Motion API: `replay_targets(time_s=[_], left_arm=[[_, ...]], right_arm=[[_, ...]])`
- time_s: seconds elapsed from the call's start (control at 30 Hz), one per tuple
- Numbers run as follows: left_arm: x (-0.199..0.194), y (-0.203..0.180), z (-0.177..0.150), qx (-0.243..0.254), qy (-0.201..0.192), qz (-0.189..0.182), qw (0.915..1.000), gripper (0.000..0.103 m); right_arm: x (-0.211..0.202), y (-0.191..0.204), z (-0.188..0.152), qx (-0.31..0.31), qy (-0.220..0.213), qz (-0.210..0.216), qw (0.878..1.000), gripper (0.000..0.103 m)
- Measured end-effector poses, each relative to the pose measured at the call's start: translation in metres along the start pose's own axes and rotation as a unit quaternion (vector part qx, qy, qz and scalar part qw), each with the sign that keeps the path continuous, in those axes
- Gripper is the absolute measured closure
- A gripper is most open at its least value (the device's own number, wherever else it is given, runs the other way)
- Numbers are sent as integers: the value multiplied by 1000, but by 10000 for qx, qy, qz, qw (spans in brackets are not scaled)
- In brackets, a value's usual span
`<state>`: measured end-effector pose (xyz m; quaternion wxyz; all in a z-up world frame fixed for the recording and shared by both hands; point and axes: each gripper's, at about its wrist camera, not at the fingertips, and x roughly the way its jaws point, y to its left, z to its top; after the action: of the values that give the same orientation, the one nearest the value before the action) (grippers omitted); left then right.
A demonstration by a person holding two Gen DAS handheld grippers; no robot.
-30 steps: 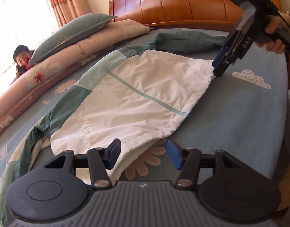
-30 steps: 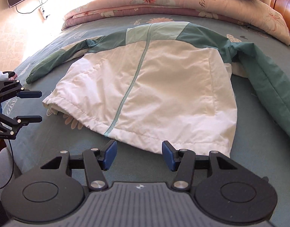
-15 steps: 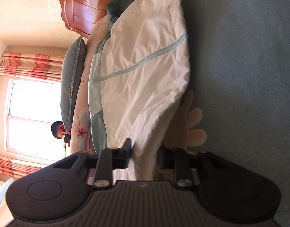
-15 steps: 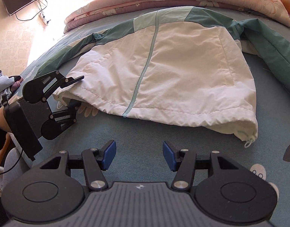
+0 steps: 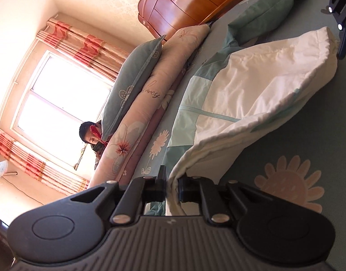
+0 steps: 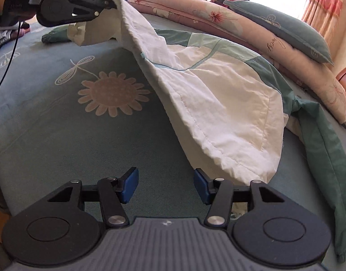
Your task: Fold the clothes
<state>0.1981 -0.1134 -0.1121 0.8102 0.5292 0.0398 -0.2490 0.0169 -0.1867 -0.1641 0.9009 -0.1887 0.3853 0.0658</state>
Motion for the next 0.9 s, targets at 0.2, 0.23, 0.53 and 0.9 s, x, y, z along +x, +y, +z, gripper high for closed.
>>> replay_targets(time_s=[0.2, 0.23, 0.53, 0.9], left_arm=[[5, 2, -2, -46, 56, -127, 9999, 88], [6, 3, -3, -39, 71, -136, 9999, 88], [4, -30, -36, 455, 170, -400, 9980, 78], [11, -93, -66, 1210, 262, -389, 9915, 81]], right_arm=[[45, 13, 1, -1159, 222, -866, 9892, 64], [47, 15, 2, -1269, 277, -954, 9869, 93], [-6, -5, 2, -946, 275, -627, 9932, 101], [-14, 3, 20, -899, 297, 59, 9955, 57]])
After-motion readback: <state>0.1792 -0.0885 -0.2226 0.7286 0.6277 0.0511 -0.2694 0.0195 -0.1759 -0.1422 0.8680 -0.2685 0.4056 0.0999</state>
